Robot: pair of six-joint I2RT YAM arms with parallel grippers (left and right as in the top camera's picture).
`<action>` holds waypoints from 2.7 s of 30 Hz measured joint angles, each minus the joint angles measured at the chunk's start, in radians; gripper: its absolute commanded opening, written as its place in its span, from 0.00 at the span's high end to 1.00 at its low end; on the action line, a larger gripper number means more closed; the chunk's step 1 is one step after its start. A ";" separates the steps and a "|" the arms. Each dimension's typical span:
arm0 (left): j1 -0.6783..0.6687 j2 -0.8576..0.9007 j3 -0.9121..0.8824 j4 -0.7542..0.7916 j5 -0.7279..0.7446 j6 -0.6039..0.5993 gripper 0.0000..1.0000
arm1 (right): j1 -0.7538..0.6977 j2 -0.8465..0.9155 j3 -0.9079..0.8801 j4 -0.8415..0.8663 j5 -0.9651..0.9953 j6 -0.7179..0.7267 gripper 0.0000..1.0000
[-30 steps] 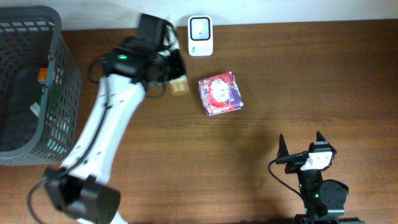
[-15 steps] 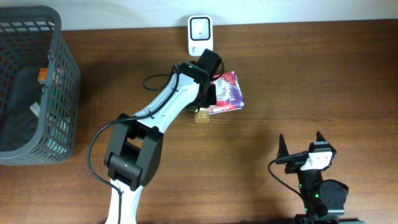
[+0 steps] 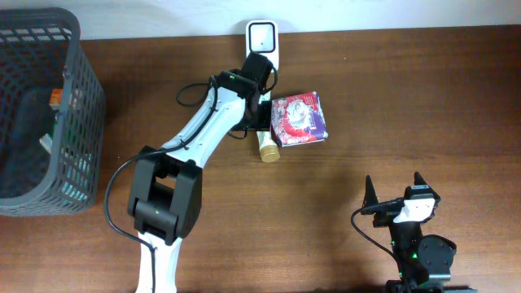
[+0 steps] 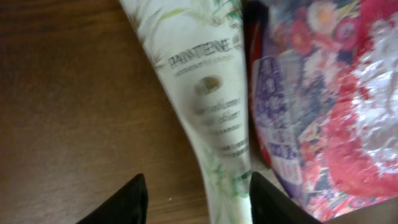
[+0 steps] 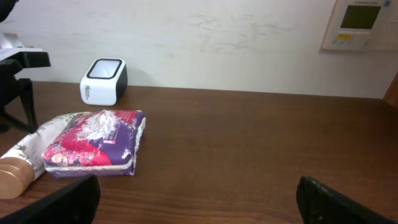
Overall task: Scan the item barcode
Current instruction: 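Place the white Pantene tube beside the purple-red pack, then reach the left gripper into the basket and grasp the small green box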
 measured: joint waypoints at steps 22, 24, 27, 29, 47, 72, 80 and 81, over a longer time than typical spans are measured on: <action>0.972 -0.412 0.450 -0.164 -0.042 -0.012 0.01 | 0.000 0.000 0.000 0.000 0.000 0.000 0.01; 1.010 -0.364 0.450 -0.199 -0.044 -0.008 0.01 | 0.000 0.000 0.000 0.000 0.000 0.000 0.01; 1.048 -0.266 0.449 -0.238 -0.046 0.045 0.10 | 0.000 0.000 0.000 0.000 0.000 0.000 0.01; 1.077 -0.214 0.449 -0.292 -0.046 0.066 0.09 | 0.000 0.000 0.000 0.000 0.000 0.000 0.01; 1.194 0.053 0.447 -0.500 0.076 0.175 0.32 | 0.000 0.000 0.000 0.000 0.000 0.000 0.01; 1.093 0.159 0.320 -0.369 0.039 0.176 0.42 | 0.000 0.000 0.000 0.000 0.000 0.000 0.01; 1.092 0.163 0.314 -0.330 0.018 0.177 0.77 | 0.000 0.000 0.000 0.000 0.000 0.000 0.01; 1.092 0.163 0.314 -0.334 0.014 0.177 0.77 | 0.000 0.000 0.000 0.000 0.000 0.000 0.01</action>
